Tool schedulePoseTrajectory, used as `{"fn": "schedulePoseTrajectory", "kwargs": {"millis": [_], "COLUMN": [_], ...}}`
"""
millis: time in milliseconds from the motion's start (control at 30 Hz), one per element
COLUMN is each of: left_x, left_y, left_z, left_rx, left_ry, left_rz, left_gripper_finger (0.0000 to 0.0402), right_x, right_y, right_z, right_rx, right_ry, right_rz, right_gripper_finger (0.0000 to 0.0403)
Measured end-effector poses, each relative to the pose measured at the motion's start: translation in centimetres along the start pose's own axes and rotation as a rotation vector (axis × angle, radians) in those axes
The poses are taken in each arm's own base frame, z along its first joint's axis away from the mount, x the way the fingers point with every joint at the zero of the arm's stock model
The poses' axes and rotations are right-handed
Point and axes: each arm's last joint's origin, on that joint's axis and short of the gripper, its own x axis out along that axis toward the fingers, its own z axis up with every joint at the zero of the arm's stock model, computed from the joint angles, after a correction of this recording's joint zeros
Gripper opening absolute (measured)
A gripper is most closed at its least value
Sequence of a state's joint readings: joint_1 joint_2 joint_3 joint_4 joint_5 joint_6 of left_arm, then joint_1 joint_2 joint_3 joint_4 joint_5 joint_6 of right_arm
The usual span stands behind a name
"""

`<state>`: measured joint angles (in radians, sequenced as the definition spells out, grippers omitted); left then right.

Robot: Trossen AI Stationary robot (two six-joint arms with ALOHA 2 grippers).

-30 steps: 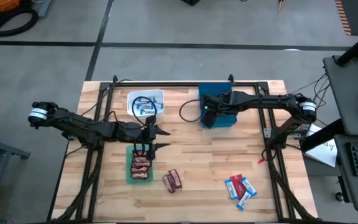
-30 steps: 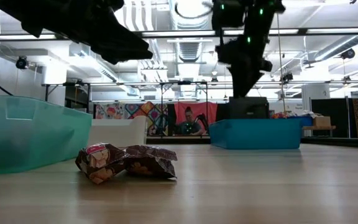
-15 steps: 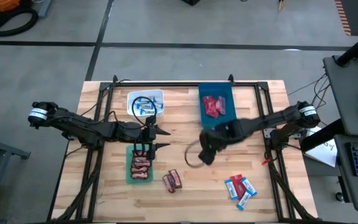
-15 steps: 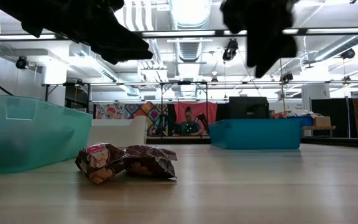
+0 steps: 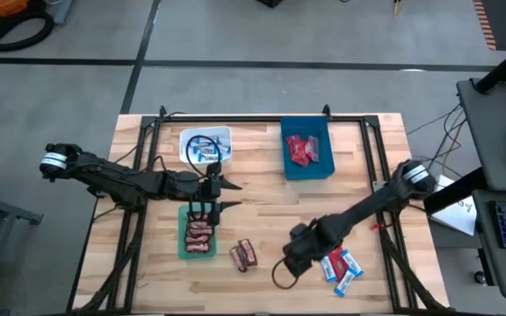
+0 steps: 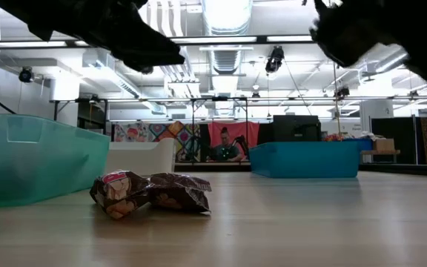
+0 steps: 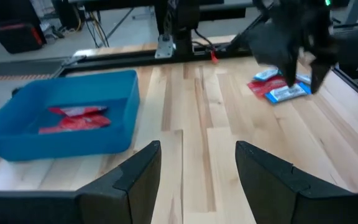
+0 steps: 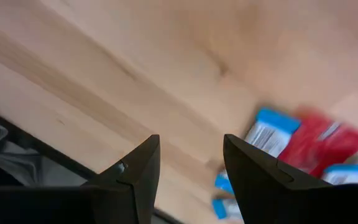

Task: Sort candy
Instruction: Put the white chocolate bar into the white bin

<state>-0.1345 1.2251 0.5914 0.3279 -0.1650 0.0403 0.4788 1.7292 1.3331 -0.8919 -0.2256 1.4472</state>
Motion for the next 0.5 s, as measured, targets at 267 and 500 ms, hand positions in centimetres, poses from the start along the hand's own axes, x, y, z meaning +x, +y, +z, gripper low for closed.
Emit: {"fn": "schedulePoseTrajectory", "kwargs": {"millis": [267,500], "left_x": [0.1,0.1], "left_y": [0.0,0.1], "left_z": [1.1,1.7], "left_rx": [0.048,0.085], "left_ry": [-0.028,-0.047], "left_rz": [0.002,0.004], "left_gripper_finger": [0.0190,0.0190], "right_x": [4.0,5.2], "right_y": [1.1,0.0], "right_z": [-1.6,-2.4], "right_rx": [0.105,0.203], "right_ry": [0.101,0.125], "right_rz": [-0.125,-0.283], "right_gripper_finger": [0.0169,0.0169]}}
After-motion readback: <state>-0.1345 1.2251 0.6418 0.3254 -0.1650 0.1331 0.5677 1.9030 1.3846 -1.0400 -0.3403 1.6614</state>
